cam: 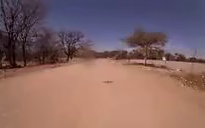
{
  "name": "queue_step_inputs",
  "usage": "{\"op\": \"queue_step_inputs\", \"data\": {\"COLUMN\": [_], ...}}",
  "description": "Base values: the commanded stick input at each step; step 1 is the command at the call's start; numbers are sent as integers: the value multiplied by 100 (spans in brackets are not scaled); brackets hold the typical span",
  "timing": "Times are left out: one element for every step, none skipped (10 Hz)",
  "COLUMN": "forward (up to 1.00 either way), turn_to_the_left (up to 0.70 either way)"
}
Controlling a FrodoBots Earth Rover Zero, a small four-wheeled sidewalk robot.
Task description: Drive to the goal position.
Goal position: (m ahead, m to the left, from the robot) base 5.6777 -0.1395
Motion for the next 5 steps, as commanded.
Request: {"op": "queue_step_inputs", "data": {"forward": [100,100,100,100,100], "turn_to_the_left": [0,0,0,0,0]}}
